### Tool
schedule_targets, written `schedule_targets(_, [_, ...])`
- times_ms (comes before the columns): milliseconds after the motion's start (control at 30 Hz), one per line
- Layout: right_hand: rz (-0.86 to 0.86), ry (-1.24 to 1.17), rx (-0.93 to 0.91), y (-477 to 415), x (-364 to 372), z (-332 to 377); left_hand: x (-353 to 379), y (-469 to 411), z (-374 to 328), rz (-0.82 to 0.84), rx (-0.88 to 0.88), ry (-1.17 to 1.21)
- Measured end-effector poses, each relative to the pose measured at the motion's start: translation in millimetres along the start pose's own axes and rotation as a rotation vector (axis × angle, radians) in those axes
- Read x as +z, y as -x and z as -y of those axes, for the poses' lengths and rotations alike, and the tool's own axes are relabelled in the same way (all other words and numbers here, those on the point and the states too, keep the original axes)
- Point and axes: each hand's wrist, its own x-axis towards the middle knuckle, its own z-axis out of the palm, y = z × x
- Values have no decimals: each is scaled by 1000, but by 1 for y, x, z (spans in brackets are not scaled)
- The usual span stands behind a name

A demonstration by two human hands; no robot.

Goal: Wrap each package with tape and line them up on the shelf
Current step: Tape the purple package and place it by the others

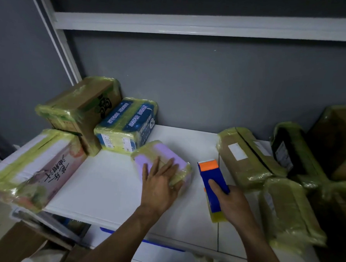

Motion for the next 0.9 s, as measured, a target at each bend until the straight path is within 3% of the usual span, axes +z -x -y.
schedule_targets(100, [26,-70,31,0,-8,-8,6,-4,-9,25,68,-77])
schedule_targets(267, [154,-178,104,1,-20,-20,4,-6,-7,1,-132,53])
schedule_targets(433, [146,-172,148,4,-17,-7,7,-20,1,42,-5,178])
schedule_targets(700, [84,-31,-58,11,-12,-3,-3,-44,24,170,137,148])
schedule_targets(900, [171,49,-200,7,-19,9,-5,-43,30,173,145,345])
